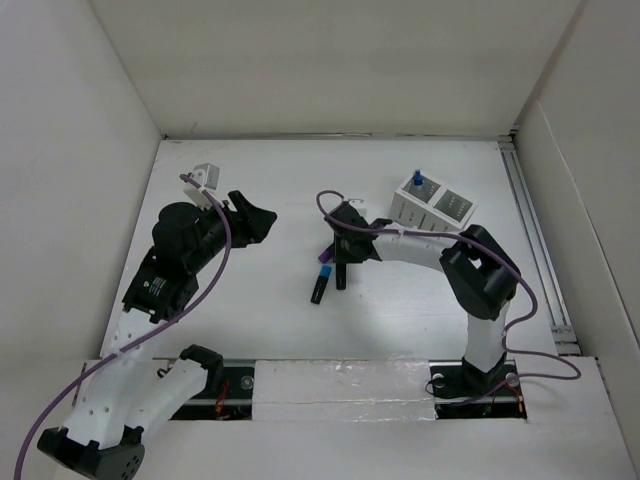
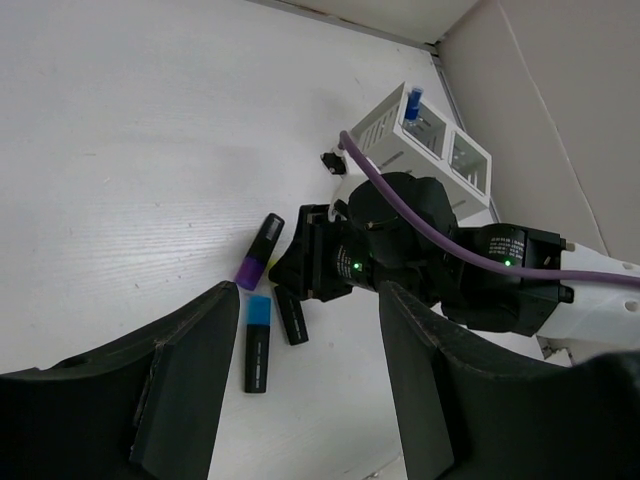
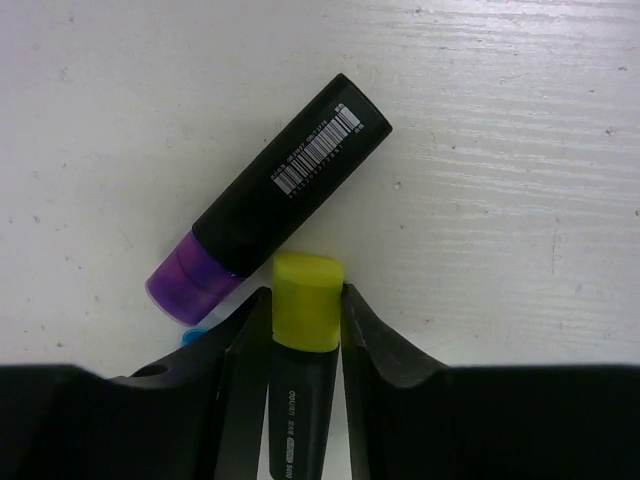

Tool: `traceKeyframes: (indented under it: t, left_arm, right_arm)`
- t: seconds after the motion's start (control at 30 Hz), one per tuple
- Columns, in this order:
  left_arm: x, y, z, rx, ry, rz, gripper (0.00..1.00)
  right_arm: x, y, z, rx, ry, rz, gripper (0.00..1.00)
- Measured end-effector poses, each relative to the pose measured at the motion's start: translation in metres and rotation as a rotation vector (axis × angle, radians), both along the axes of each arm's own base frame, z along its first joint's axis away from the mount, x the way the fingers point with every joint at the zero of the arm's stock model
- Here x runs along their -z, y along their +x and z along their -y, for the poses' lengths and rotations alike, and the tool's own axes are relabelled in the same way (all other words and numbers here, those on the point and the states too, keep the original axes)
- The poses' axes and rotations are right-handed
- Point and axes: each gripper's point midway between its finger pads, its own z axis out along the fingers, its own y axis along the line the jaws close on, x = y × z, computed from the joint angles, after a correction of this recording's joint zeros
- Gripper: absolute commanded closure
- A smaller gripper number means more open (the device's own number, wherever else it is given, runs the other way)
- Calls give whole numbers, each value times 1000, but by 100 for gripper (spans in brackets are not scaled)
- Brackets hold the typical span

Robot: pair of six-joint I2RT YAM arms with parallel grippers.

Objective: Organize the desk

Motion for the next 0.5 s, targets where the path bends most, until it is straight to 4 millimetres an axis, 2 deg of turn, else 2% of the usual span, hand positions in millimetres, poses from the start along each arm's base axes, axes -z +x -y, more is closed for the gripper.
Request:
traceKeyframes:
  t: [0.03,0.17,0.33,0.4,0.5]
  left_arm:
    - [0,0,0,-1,1,0,46]
    - [0,0,0,-1,3,1,46]
    - [2,2,0,-4,7,-4,46]
    - [5,4,1,-3,11,-15,46]
    - [9,6,2,0,15,-28,46]
  right_arm:
    - [1,0,1,6,-1,1,67]
    - [1,-3,8,26,-5,6,77]
    - [-5,-16,32,43,-31,-8,79]
    - [-19,-18,42,55,-22,4,79]
    - [-64,-2,58,98,44,88,79]
